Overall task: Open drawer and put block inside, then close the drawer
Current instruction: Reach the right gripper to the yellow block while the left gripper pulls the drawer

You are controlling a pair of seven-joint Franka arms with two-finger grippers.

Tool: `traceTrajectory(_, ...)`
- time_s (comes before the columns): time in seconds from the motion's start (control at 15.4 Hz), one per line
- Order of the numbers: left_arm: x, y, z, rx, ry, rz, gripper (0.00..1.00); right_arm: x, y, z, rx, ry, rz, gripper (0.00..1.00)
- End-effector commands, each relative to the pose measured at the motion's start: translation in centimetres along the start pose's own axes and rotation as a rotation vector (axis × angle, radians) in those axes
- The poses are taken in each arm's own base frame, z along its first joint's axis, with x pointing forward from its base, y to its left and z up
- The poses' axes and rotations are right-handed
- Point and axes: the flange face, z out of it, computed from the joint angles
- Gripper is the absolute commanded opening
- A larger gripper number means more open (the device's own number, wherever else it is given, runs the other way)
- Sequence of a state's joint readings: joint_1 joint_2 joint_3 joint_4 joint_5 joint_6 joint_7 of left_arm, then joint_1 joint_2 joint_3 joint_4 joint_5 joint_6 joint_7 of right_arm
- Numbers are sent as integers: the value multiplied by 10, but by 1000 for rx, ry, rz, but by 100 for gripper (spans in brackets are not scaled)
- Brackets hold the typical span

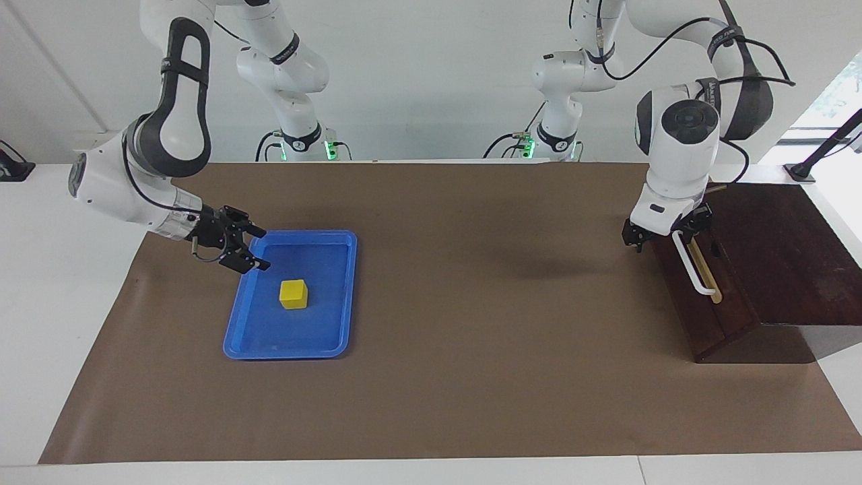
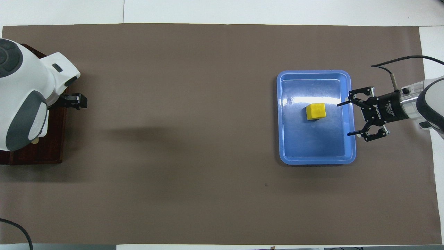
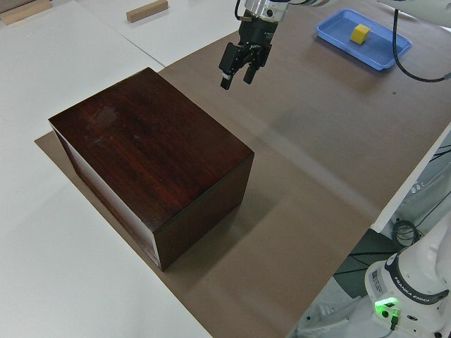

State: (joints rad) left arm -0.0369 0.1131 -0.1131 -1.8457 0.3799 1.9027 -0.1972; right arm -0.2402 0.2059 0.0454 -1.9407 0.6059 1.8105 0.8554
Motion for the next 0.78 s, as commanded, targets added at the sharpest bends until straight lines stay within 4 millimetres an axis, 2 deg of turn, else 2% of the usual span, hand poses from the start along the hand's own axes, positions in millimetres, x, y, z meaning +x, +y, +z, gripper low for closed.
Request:
traceTrajectory(0.0,1,-5,20,34,23,24,100,30,-10,21,20,-69,88,100)
traceTrajectory(0.2,-1,-19,50,24,64,15,100,39,-15,39,36,-128,133,100)
traceTrajectory(0.33,-1,-30,62,23,72,30,100,48,-17,47,31,-136,143,100)
traceTrajectory(0.58,-6,-23,78,13,73,42,100,53,-27,51,55,-106,133,100)
traceTrajectory(0.71,-7,-19,83,8,76,46,100,61,-30,60,66,-89,118,100)
